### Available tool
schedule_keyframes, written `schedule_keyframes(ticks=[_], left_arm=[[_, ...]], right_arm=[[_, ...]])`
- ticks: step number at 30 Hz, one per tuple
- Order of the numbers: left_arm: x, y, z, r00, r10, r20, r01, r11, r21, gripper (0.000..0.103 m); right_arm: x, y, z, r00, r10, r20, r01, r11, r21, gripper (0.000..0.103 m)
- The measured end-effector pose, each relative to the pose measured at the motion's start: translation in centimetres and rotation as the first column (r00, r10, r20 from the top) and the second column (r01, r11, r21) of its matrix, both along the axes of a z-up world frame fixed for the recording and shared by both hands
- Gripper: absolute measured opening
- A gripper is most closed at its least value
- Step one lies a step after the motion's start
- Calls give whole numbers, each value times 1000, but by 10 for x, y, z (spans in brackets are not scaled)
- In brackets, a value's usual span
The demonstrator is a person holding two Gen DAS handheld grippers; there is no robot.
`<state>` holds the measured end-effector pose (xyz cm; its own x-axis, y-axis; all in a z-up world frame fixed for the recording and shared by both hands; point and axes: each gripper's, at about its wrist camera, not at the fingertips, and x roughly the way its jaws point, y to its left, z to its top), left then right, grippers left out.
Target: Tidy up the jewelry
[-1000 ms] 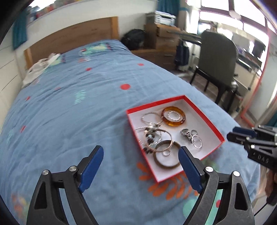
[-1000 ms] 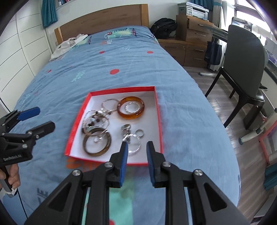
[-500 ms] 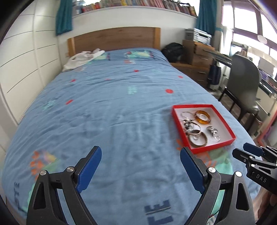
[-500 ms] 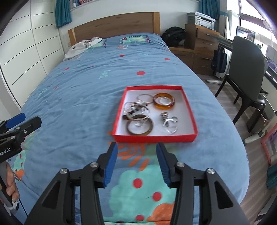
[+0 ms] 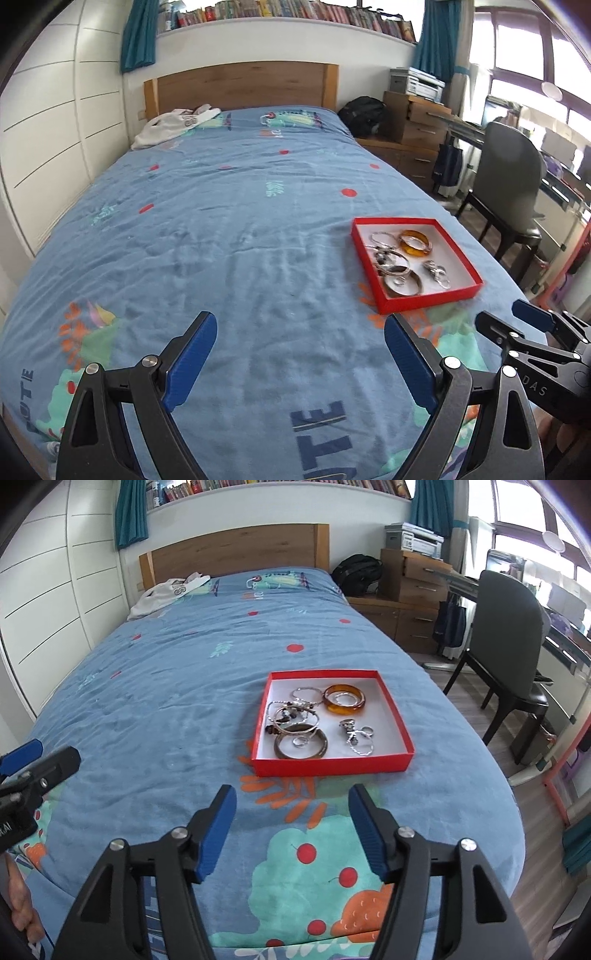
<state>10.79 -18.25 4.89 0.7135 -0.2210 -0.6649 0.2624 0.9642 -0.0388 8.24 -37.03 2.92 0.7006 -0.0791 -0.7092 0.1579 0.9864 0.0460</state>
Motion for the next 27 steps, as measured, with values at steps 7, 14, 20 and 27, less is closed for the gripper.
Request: schedule_keyframes(ticks=[7, 14, 20, 27], left_arm=[[-7, -25, -11, 999, -31, -7, 31, 999, 12, 91], [-9, -40, -15, 1000, -30, 2, 30, 1000, 1, 96], [-8, -46, -19, 1000, -19, -7, 19, 1000, -1, 96], [-5, -39, -23, 1000, 13, -9, -13, 1000, 10, 97]], right_arm=[[-5, -14, -9, 1000, -6, -6, 6, 1000, -12, 67], [-9, -36, -17, 1000, -23, 8, 23, 1000, -2, 68], [-9, -48, -24, 999, -31, 10, 31, 1000, 4, 68], [-6, -51, -34, 1000, -22, -5, 22, 1000, 7, 68]])
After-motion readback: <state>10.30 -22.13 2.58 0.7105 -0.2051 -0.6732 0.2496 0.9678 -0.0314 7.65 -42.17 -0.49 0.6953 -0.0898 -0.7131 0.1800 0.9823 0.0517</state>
